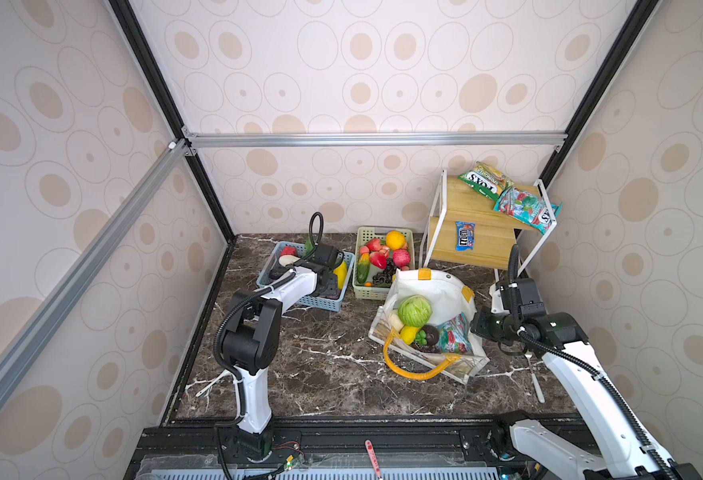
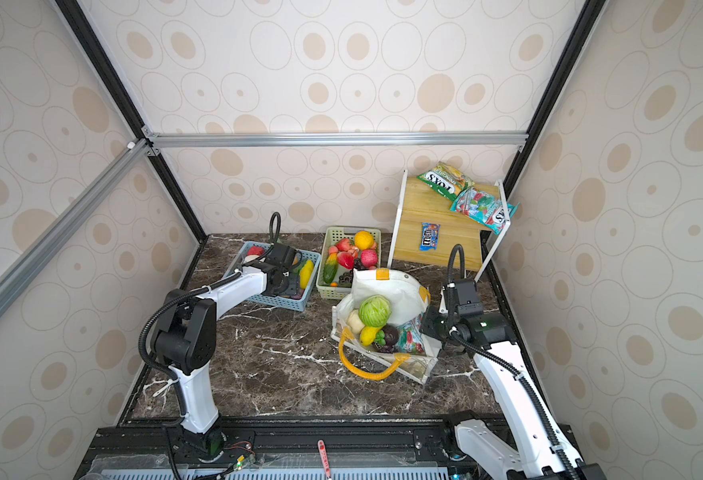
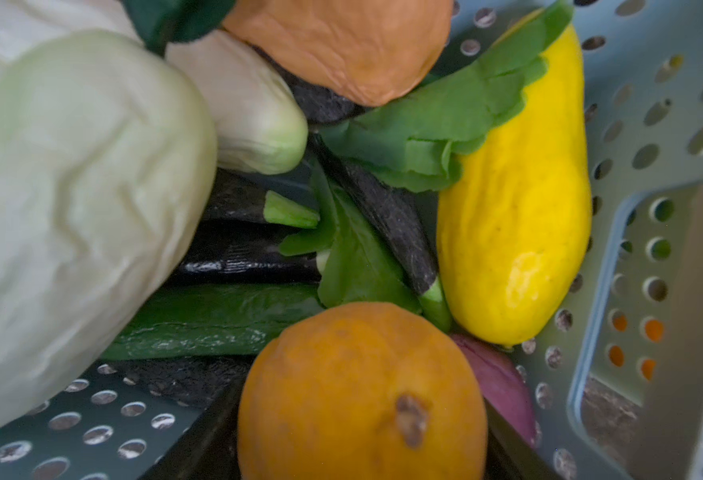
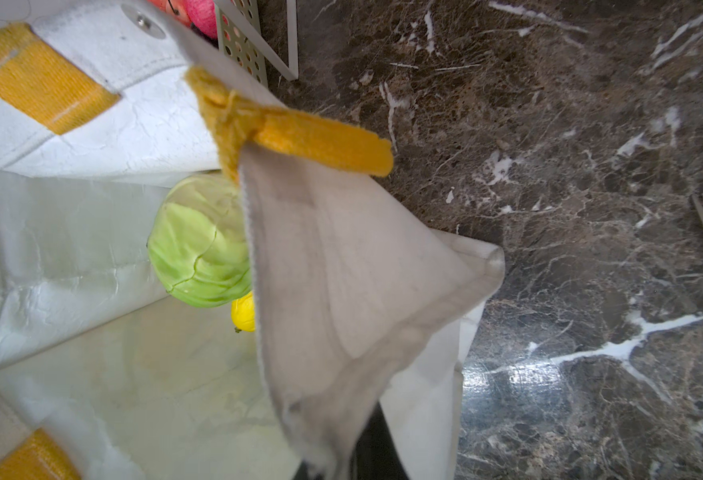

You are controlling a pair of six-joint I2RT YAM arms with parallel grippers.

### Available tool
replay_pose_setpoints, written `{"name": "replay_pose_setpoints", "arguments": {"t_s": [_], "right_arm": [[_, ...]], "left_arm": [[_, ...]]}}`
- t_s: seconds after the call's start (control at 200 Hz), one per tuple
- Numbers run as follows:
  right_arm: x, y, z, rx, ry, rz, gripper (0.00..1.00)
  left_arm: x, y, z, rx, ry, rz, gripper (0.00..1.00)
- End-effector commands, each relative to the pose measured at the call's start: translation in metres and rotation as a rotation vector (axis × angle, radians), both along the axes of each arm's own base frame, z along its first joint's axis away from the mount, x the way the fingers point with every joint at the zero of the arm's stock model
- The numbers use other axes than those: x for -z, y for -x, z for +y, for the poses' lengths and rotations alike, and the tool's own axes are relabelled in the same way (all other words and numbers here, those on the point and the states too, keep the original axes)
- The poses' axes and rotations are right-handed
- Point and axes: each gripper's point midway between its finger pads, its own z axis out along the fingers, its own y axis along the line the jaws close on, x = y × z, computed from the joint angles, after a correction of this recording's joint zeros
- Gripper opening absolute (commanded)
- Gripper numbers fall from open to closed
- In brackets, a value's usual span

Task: Place the food into the grocery bag and tie it
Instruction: 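Lower the left gripper toward the orange mango in the blue basket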

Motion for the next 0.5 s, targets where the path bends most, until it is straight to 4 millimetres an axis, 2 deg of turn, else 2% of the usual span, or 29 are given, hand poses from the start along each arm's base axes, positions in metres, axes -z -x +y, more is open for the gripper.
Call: {"name": "replay_pose_setpoints", "arguments": {"t_s": [0.0,0.09,0.265,0.495], "right_arm": [[-0.001,0.002,0.002,-0.015,-0.004,0.013,0.09],[-0.001,0.003,0.001,-0.013,-0.003,0.015,0.09],[0.0,0.005,0.0,-0.009,0.003,0.015,0.09],[-0.001,0.005,-0.002,-0.001,0.008,0.013,0.09]], "left_arm": [[0.005,-0.006,0.006,-0.027,-0.008,0.01,0.67],[0.005,-0.01,0.009,-0.034,-0.006,-0.002,0.58],[0.001,-0.016,0.01,-0.031,-0.002,-0.007,0.53],[-0.031,-0.023,-0.001,0.0,0.064,-0.053,0.49]]}}
